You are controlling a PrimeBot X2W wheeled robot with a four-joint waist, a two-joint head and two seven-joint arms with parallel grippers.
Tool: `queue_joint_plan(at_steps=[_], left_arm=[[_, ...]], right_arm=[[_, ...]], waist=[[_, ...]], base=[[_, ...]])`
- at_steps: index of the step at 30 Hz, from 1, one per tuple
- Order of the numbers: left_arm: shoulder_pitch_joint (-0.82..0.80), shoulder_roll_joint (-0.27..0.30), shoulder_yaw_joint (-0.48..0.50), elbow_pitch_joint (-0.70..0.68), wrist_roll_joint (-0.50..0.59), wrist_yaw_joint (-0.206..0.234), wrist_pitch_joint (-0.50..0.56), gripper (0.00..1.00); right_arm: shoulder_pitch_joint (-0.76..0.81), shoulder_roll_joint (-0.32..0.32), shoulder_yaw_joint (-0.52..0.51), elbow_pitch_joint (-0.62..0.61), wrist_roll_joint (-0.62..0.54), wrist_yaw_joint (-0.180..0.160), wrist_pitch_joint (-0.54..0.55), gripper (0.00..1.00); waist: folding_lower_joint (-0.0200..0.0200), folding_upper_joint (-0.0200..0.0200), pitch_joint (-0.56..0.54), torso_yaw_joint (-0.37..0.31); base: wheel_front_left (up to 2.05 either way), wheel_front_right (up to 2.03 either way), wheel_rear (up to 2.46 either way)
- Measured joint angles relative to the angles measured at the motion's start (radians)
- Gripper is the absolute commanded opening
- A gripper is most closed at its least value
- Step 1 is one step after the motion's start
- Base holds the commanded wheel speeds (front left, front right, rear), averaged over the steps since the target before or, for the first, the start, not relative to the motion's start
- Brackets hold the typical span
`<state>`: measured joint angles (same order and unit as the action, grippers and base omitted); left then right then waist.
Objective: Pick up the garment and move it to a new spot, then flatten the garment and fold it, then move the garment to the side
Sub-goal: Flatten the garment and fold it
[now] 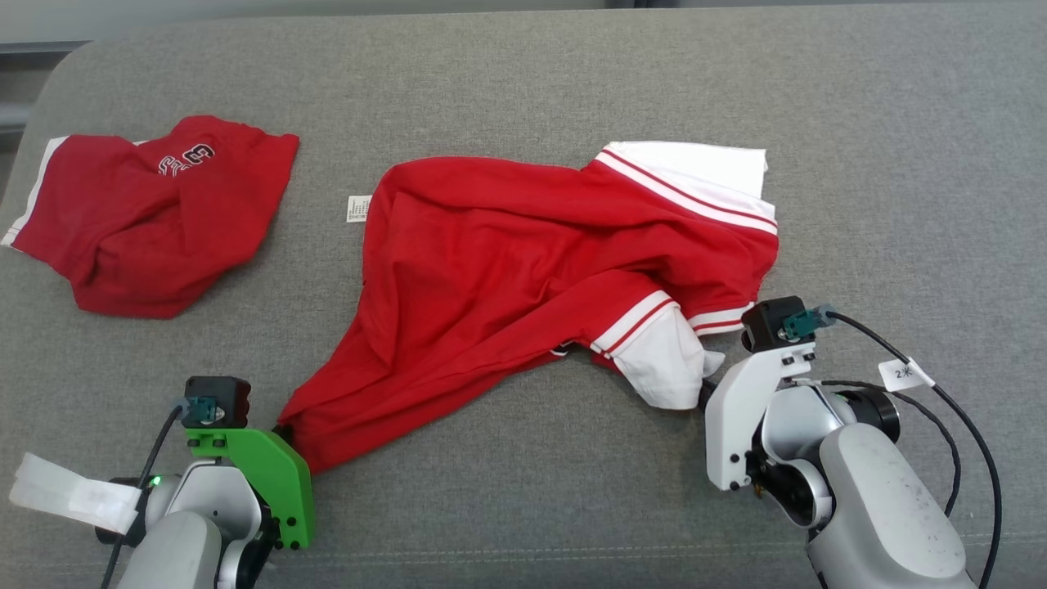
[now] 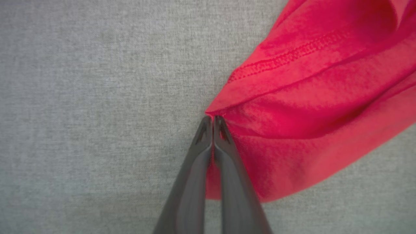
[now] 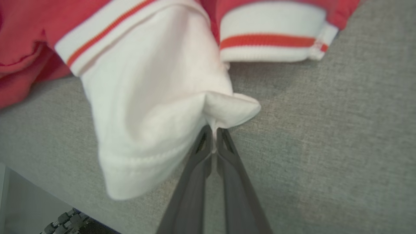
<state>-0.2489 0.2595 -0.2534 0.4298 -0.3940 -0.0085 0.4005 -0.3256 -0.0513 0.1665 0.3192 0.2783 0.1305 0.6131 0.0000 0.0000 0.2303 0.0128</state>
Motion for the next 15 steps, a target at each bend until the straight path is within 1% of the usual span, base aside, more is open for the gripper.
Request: queue_joint_plan(at_steps=[6, 8, 13, 15], left_arm=[[-0.001, 0.005, -0.006, 0.000, 0.000, 0.000, -0.013, 0.00], [-0.001, 0.002, -0.001, -0.004, -0.011, -0.005, -0.042, 0.00], [-0.001, -0.036, 0.023, -0.046, -0.060, -0.018, -0.100, 0.00], [-0.001, -0.054, 0.045, -0.075, -0.097, -0.020, -0.123, 0.00]], right_arm=[[0.007, 0.003, -0.013, 0.000, -0.007, 0.001, -0.009, 0.00], [0.010, 0.003, -0.031, 0.000, -0.005, 0.001, -0.026, 0.00], [0.009, 0.003, -0.112, -0.003, 0.025, 0.000, -0.074, 0.00], [0.007, 0.002, -0.142, -0.012, 0.026, 0.000, -0.085, 0.00]], waist=[[0.0000, 0.0000, -0.007, -0.003], [0.0000, 0.0000, -0.011, -0.005], [0.0000, 0.0000, -0.031, -0.008], [0.0000, 0.0000, -0.042, -0.010]], base=[[0.00, 0.00, 0.00], [0.00, 0.00, 0.00], [0.00, 0.00, 0.00], [0.00, 0.00, 0.00]])
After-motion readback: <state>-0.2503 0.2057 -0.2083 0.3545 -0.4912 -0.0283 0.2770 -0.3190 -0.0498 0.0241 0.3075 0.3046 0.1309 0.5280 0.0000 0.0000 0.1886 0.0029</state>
